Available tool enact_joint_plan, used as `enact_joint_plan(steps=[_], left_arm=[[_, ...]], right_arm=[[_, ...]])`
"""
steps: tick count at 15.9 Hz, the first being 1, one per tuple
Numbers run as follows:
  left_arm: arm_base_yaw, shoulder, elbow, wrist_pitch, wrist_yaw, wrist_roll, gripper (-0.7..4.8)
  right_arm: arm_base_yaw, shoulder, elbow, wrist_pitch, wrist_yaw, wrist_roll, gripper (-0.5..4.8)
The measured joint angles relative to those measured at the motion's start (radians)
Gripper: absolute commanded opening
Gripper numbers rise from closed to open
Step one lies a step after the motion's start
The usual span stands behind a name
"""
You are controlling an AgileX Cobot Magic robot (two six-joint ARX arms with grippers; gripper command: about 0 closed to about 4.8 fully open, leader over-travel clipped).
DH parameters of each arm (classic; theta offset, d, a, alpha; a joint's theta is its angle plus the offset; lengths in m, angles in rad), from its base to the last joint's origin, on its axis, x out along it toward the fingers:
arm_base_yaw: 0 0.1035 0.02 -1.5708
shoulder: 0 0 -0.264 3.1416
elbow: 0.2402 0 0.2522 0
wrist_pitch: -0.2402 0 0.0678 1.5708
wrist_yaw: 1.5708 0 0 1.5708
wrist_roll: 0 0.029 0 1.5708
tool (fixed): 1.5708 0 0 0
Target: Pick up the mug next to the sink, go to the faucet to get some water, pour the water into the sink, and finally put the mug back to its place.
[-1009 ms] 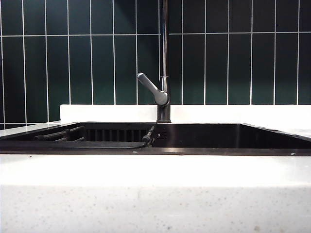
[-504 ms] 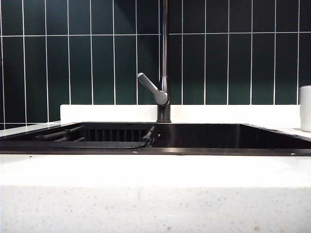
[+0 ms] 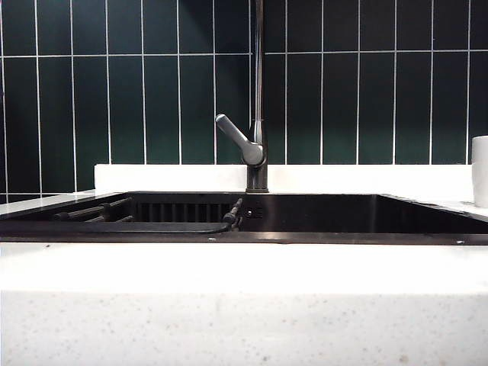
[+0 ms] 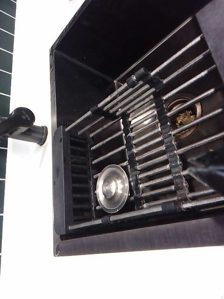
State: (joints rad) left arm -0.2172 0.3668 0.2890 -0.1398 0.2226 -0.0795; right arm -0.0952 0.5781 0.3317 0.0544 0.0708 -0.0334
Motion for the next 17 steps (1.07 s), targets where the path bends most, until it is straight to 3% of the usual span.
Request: enact_joint_plan(steps=[7, 14, 17], left_arm=[[0.0, 0.0, 0.0, -0.013, 0.0, 0.0, -0.04], [0.0, 0.0, 0.0, -0.014, 0.0, 0.0, -0.04], [0.0, 0.0, 0.0, -0.014, 0.0, 0.0, -0.04]], right_arm=[[0.009, -0.078, 0.0, -0.087, -0.02, 0.0, 0.71], [0.009, -0.306, -0.089, -0.187, -0.049, 0.011, 0.7], [0.009, -0.393, -0.1, -0.203, -0.048, 0.049, 0.07]])
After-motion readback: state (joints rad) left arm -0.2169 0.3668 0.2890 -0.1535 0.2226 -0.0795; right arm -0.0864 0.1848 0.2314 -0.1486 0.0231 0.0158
